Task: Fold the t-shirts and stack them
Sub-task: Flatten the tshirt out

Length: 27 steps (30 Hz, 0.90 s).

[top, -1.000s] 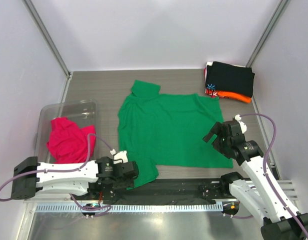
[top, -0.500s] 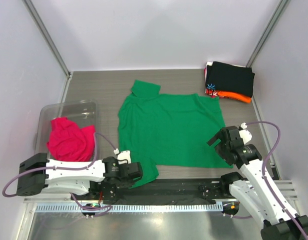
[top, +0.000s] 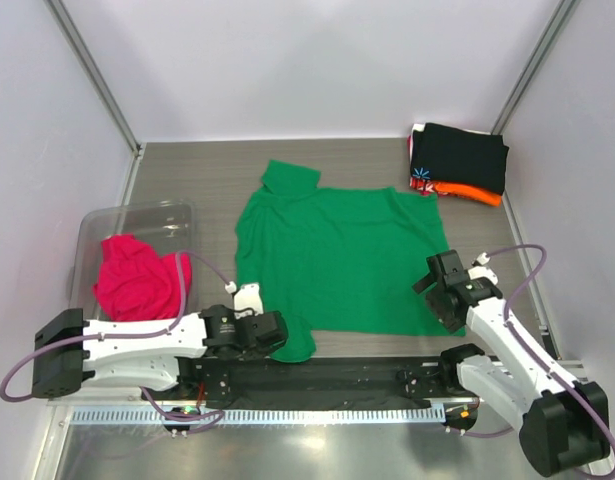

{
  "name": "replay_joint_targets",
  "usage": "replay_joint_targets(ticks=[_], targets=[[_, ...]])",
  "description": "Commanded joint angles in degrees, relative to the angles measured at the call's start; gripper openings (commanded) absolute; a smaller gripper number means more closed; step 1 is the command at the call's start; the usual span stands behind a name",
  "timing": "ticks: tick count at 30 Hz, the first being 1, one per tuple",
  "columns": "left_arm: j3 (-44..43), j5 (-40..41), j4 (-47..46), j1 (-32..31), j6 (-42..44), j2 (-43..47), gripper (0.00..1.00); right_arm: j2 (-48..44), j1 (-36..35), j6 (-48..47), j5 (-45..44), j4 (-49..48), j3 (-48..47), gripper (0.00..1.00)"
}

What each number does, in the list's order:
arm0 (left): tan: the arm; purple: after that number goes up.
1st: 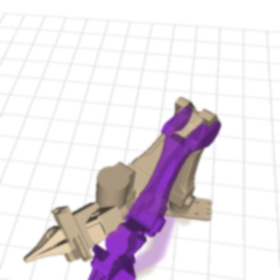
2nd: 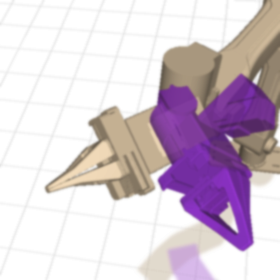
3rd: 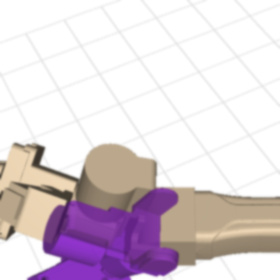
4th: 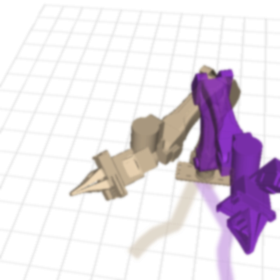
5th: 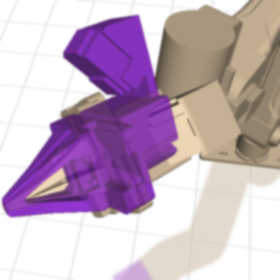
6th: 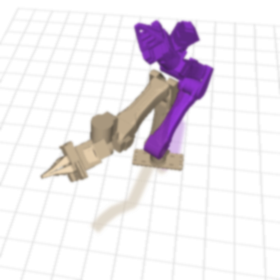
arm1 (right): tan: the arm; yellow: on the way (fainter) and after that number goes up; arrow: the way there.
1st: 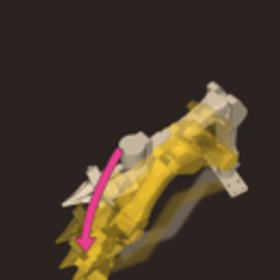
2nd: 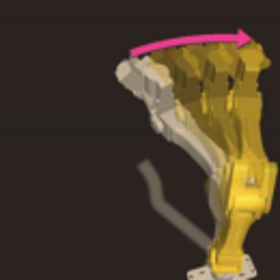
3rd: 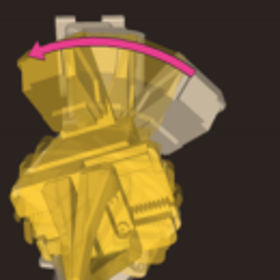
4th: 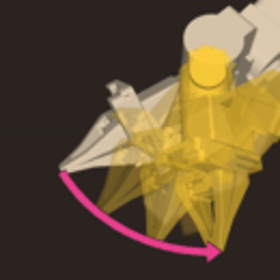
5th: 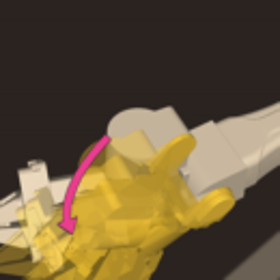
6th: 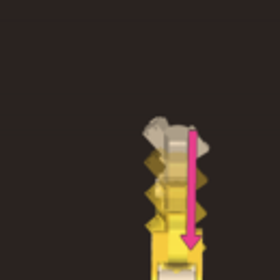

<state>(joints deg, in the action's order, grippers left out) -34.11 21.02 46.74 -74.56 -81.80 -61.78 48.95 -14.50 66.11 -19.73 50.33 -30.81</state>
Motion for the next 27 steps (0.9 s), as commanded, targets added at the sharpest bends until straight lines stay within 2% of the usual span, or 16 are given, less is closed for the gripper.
replay_joint_targets(ticks=[1,8,12,14,15,18,22,27], targets=[[-1.0,3.2,-0.2,0.6,0.9,1.1,0.00,1.4,0.1,-0.9,1.4,-11.2,3.9,0.91],[1.4,2.6,-2.2,1.1,1.0,2.5,0.00,11.9,1.1,-9.3,2.0,-24.3,3.5,0.86],[2.2,1.9,-3.1,2.2,2.1,2.7,0.00,23.6,2.2,-17.4,6.1,-34.8,-1.9,0.84],[2.3,1.7,-3.7,2.6,2.8,2.7,0.00,28.0,2.5,-24.9,8.5,-35.0,-6.1,0.84],[2.4,1.5,-3.9,2.7,3.0,2.5,0.00,30.8,2.6,-27.7,8.0,-31.2,-10.9,0.84],[2.6,1.2,-4.8,2.8,3.4,2.5,0.00,29.0,2.5,-29.0,3.6,-24.5,-14.4,0.84],[3.6,0.4,-7.4,2.9,3.3,1.6,0.00,18.8,2.7,-21.0,-7.6,-14.4,-13.0,0.78],[2.8,-0.6,-8.9,2.9,4.1,-0.5,0.00,10.5,4.8,-11.9,-7.5,-10.3,-5.8,0.48]])
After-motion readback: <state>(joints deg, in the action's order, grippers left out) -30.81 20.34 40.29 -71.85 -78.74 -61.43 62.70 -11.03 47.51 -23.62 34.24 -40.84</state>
